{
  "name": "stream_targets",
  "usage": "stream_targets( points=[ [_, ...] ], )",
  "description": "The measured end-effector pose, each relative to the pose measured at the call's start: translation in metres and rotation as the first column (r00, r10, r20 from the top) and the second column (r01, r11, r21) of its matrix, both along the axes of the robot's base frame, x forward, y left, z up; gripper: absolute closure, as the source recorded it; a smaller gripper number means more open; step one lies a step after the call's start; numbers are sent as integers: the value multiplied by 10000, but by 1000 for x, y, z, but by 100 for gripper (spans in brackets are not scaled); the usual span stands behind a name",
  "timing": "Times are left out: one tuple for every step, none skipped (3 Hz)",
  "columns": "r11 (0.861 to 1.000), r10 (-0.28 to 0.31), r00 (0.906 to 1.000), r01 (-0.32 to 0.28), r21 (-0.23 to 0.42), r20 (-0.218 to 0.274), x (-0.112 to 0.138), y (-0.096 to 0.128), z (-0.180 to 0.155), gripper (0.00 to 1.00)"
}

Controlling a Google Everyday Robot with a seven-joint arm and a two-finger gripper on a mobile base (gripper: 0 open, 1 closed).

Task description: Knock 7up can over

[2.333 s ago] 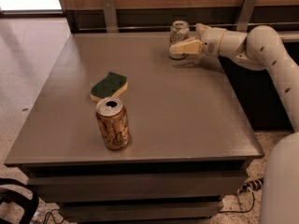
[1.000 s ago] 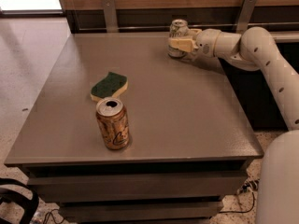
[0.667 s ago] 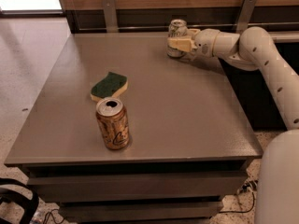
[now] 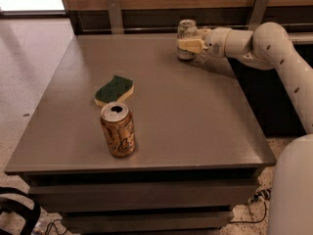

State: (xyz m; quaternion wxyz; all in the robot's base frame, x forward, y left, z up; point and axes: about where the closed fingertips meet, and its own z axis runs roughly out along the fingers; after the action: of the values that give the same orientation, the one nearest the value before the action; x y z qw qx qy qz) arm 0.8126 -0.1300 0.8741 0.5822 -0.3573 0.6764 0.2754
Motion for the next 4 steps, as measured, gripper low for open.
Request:
stream_targets(
  points=[
    [9982,-150,9998,141,-582,-158,-6,-8,7,100],
    [9866,-531,9981,476,-1562,-314,-16,-20,15,100],
    [9627,-972,9947,853,-2567,-341,-21,-28,22,100],
    [9283,-1302,9905,1060,-3565,-443,-24,-34,25,100]
  ],
)
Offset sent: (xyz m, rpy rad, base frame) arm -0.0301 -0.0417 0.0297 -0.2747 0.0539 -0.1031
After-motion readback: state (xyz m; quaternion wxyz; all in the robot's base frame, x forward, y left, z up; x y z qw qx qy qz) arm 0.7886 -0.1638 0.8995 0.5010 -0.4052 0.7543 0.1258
